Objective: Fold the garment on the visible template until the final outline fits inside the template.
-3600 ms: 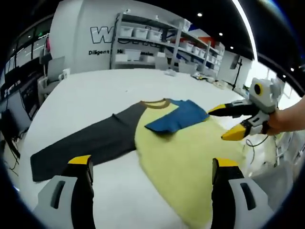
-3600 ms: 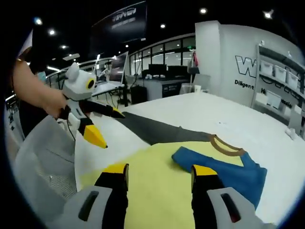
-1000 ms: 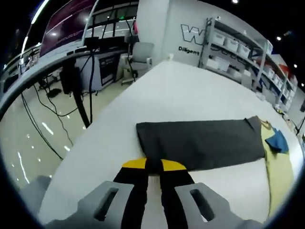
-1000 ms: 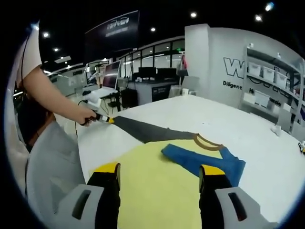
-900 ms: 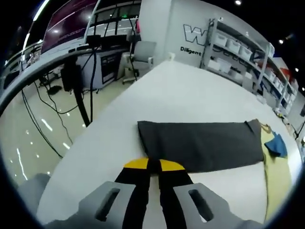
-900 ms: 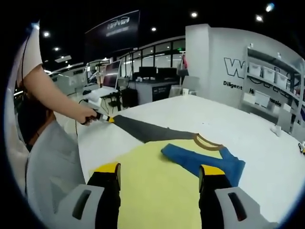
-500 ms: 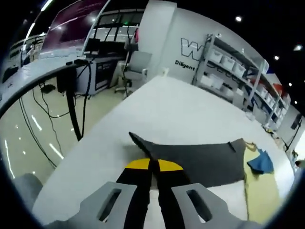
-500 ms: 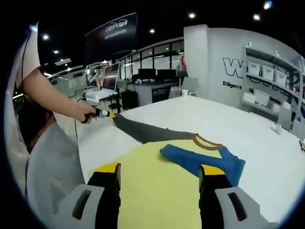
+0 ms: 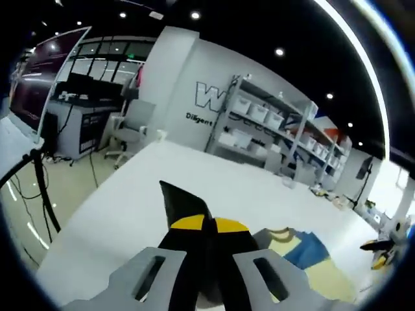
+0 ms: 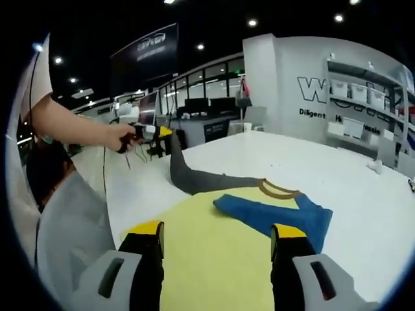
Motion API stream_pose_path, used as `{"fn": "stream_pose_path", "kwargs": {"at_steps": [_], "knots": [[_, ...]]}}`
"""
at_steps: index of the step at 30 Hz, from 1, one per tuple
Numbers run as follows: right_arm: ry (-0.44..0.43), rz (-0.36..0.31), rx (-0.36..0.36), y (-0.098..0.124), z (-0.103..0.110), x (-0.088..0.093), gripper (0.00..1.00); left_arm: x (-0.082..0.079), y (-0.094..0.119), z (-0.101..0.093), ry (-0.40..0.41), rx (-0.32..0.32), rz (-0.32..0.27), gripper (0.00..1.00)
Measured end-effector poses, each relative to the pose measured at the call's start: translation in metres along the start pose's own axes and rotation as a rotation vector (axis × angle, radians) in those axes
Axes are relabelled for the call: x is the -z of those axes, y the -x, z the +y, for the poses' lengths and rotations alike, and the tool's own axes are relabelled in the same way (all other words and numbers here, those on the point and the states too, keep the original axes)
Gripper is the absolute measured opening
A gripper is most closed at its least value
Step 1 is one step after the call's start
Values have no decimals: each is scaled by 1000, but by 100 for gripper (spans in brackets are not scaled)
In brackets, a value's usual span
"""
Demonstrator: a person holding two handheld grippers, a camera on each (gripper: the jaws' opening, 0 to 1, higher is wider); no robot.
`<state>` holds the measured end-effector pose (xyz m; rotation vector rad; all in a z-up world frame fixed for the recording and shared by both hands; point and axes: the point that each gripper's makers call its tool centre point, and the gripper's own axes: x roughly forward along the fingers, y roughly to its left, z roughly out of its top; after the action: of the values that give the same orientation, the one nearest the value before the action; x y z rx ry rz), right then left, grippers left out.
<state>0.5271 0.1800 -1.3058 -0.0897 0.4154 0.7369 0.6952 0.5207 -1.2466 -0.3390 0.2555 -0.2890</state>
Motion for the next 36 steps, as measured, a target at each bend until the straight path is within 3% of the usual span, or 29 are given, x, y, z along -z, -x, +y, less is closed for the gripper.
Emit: {"fn": "stream_pose_path", "kwargs": {"at_steps": [8,13,15,27,36], "knots": [[-14,-24,-4,4,-13,-3,64,-20,-41,-74,-42,166,-16,2],[-23,-32,-7,9,-20,-2,64,-18,-66,-124,-79,271,-3,2],[-23,-32,-9,10,-22,0,64,-15,-73,-135,-90,295,5,2],[-43,-30,-20,24,-41,9,64,40,-121,-215,-144,457,119,2],[-55,-22,-26,29,-53,15,65,86,-141,-266,-183,538,188,2]]}}
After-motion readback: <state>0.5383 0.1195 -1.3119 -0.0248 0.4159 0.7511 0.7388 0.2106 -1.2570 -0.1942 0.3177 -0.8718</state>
